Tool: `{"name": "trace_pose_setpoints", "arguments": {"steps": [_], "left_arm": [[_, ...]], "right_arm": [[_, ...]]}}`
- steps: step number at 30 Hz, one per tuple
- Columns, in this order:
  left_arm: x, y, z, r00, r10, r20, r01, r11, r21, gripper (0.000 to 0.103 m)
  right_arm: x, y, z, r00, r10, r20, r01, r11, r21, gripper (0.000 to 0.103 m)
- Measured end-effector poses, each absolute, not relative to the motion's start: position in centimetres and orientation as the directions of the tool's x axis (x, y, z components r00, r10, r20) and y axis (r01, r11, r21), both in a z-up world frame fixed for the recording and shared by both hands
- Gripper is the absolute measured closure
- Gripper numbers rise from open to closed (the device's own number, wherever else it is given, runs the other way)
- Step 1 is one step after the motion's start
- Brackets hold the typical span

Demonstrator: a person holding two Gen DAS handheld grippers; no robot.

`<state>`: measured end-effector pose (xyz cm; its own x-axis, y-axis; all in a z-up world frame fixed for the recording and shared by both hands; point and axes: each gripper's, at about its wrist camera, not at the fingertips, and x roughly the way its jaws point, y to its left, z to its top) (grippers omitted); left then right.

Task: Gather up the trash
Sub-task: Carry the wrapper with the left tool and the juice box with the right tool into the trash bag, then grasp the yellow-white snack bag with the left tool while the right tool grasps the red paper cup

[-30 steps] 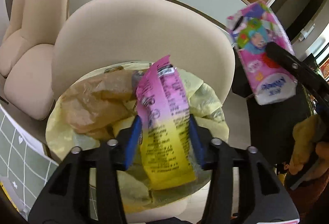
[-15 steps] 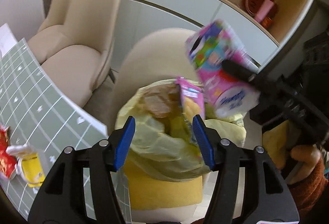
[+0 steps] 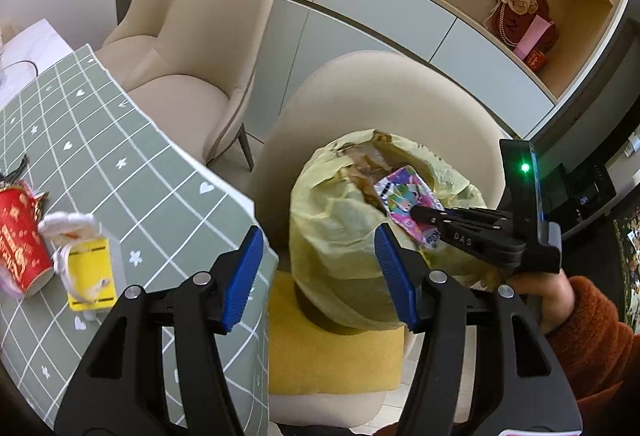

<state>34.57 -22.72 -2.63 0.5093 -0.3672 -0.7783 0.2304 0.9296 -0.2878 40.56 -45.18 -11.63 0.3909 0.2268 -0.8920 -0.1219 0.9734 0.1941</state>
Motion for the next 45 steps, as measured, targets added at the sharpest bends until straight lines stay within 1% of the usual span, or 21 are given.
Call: {"name": "trace_pose_setpoints", "arguments": {"steps": [2, 4, 5, 6, 7, 11, 15, 20, 27, 32, 34, 36, 38, 42, 45], "left_arm": [[34.2, -22.7, -2.9, 0.507, -0.367, -0.780, 0.226, 0.930, -0.290, 0.048], [33.6, -22.1, -3.0, 0.508, -0.369, -0.779, 0.226, 0.929, -0.293, 0.048], [33.2, -21.7, -3.0, 0.509, -0.367, -0.779, 0.225, 0.930, -0.291, 0.048], [32.8, -21.4, -3.1, 0.510, -0.364, -0.779, 0.222, 0.931, -0.290, 0.048], [32.3, -20.6, -3.1, 0.515, -0.361, -0.778, 0.215, 0.933, -0.290, 0.048], [30.2, -17.9, -2.7, 0.524, -0.361, -0.772, 0.210, 0.932, -0.294, 0.048], [27.6, -14.4, -2.1, 0.556, -0.343, -0.757, 0.219, 0.939, -0.265, 0.048], [23.9, -8.1, -2.1, 0.603, -0.296, -0.741, 0.169, 0.955, -0.244, 0.048], [19.1, 3.2, -2.2, 0.660, -0.190, -0.727, 0.056, 0.977, -0.205, 0.048], [16.3, 12.5, -2.6, 0.705, -0.098, -0.703, -0.016, 0.988, -0.153, 0.048], [15.8, 15.5, -2.9, 0.707, -0.094, -0.701, -0.019, 0.988, -0.151, 0.048], [15.6, 18.5, -3.3, 0.701, -0.122, -0.703, 0.000, 0.985, -0.171, 0.045], [15.8, 20.0, -3.8, 0.691, -0.152, -0.706, 0.045, 0.985, -0.167, 0.042], [17.2, 20.5, -5.6, 0.645, -0.169, -0.746, 0.199, 0.979, -0.050, 0.042], [18.8, 20.5, -7.3, 0.585, -0.173, -0.792, 0.275, 0.962, -0.008, 0.042]], "right_arm": [[40.2, -45.2, -11.1, 0.422, 0.236, -0.875, -0.106, 0.972, 0.211, 0.092], [39.3, -45.6, -10.1, 0.475, 0.210, -0.854, -0.074, 0.977, 0.200, 0.084], [38.8, -45.8, -9.5, 0.499, 0.214, -0.840, -0.065, 0.976, 0.210, 0.075], [38.1, -46.1, -8.8, 0.530, 0.226, -0.817, -0.057, 0.971, 0.232, 0.071], [37.5, -46.3, -8.4, 0.552, 0.223, -0.803, -0.047, 0.970, 0.237, 0.070], [34.7, -46.4, -6.5, 0.603, 0.151, -0.783, 0.007, 0.981, 0.195, 0.070], [30.8, -45.1, -4.4, 0.648, 0.125, -0.752, 0.041, 0.979, 0.199, 0.070], [27.1, -40.3, -2.3, 0.681, 0.162, -0.714, -0.013, 0.978, 0.210, 0.070], [22.9, -29.1, -0.3, 0.738, 0.221, -0.638, -0.125, 0.973, 0.193, 0.070], [21.5, -22.1, -0.3, 0.739, 0.252, -0.625, -0.182, 0.967, 0.175, 0.070], [21.4, -19.6, -0.8, 0.724, 0.275, -0.632, -0.208, 0.961, 0.181, 0.070], [21.2, -17.6, -1.1, 0.714, 0.291, -0.637, -0.227, 0.957, 0.182, 0.070], [21.2, -15.7, -1.6, 0.696, 0.313, -0.647, -0.253, 0.949, 0.187, 0.070], [21.3, -13.2, -2.6, 0.669, 0.344, -0.659, -0.278, 0.938, 0.208, 0.070], [21.5, -12.2, -2.8, 0.681, 0.338, -0.650, -0.271, 0.940, 0.205, 0.070]]}}
